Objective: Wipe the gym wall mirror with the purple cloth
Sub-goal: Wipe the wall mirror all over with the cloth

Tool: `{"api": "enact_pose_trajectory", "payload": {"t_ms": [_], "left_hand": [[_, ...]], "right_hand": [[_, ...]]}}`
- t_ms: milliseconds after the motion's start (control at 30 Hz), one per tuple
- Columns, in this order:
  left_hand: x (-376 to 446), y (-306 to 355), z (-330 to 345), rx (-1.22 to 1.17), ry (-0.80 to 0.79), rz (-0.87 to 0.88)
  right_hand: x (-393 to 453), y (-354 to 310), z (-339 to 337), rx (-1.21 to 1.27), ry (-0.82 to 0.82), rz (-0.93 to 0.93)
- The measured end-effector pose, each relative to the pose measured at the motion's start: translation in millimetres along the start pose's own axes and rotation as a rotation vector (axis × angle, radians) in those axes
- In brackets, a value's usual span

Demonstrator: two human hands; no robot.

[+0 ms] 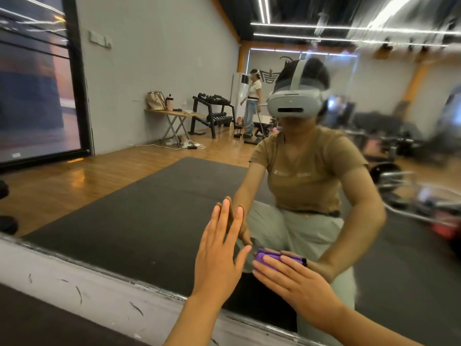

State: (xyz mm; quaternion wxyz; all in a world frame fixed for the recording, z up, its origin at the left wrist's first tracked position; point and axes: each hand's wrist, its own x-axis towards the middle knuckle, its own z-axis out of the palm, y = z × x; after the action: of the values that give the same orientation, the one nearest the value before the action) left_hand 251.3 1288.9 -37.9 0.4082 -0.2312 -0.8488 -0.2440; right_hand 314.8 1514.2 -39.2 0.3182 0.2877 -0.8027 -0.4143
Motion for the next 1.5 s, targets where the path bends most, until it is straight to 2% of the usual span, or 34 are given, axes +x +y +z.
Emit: {"api": "enact_pose_trajectory", "payload": {"t_ms": [67, 133, 300, 433, 533, 700, 867, 933, 1000, 1200, 1300, 1400, 1500], "left_hand": [[0, -1, -1, 0.007, 0.000, 0.005], [0, -1, -1, 0.009, 0.005, 0.007], [0, 1, -3, -0.008, 0.002, 0.002], [-1, 2, -4, -0.028, -0.005, -0.001], [-2, 3, -3, -0.049, 0.000, 0.002], [-1, 1, -3, -0.021, -0.004, 0.012], [-1, 3, -5, -0.064, -0.036, -0.013], [0, 5, -6, -0.073, -0.042, -0.028], [-1, 9, -6, -0.088, -0.046, -0.049], [-5, 15, 1, -0.124, -0.013, -0.088], [-8, 18, 9, -0.139, 0.033, -0.101], [-9, 19, 15, -0.186, 0.031, -0.096], [-10, 20, 16, -0.230, 0.035, -0.111]], "right_hand": [[1, 12, -5, -0.015, 0.087, -0.028], [3, 37, -14, 0.021, 0.140, 0.036], [19, 126, -53, 0.090, 0.385, 0.414], [36, 129, -59, 0.138, 0.527, 0.648], [29, 79, -32, 0.154, 0.452, 0.520], [-6, -27, 20, 0.050, 0.097, 0.107], [-19, -56, 32, 0.036, -0.115, -0.027], [-18, -52, 29, 0.000, -0.091, -0.057], [-16, -40, 22, -0.011, 0.017, -0.025], [17, 68, -39, 0.148, 0.360, 0.508], [26, 89, -45, 0.148, 0.461, 0.674], [26, 58, -27, 0.154, 0.481, 0.658], [9, -7, 3, 0.138, 0.277, 0.449]]}}
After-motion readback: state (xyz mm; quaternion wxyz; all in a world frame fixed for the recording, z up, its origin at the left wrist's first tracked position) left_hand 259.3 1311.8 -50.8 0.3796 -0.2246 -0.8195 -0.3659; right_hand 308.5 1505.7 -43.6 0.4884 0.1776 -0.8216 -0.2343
